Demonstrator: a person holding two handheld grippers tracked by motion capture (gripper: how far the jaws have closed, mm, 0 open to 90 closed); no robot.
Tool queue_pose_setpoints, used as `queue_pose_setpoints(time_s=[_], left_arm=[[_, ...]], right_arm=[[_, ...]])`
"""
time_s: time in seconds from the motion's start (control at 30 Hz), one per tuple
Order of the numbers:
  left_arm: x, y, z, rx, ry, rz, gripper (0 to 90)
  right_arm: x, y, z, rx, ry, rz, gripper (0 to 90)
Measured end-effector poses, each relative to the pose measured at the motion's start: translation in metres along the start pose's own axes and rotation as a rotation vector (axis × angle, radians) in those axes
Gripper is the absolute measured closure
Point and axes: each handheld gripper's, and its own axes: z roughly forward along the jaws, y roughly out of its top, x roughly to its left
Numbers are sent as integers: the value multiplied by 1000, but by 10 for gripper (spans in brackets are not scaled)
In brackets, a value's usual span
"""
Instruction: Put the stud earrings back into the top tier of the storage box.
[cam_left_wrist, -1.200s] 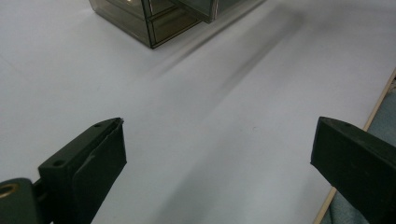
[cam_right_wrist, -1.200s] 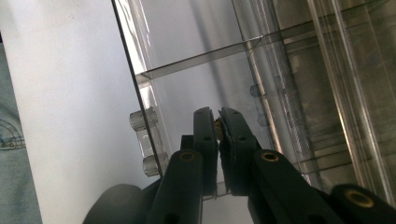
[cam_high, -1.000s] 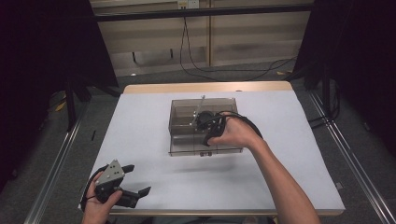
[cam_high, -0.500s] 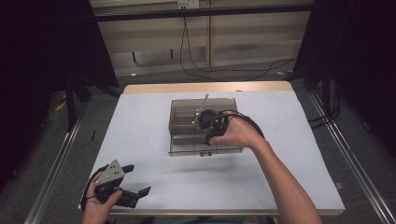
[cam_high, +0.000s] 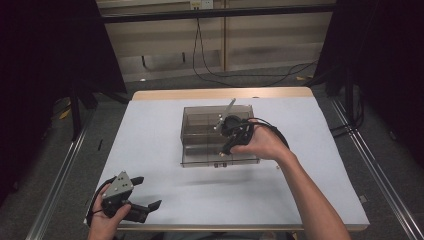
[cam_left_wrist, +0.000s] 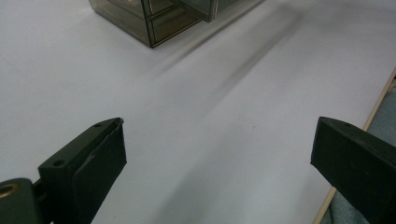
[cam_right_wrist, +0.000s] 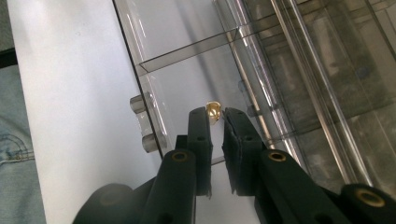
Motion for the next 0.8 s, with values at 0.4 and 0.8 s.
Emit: queue_pose_setpoints(time_s=[0.4,0.8], left_arm=[[0,0,0,5,2,-3,33],[1,0,1,6,4,-3,33]], right_arm=[[-3,-17,-15,-93,11,30,816],[-7,-40,-27,-144,7,65,807]])
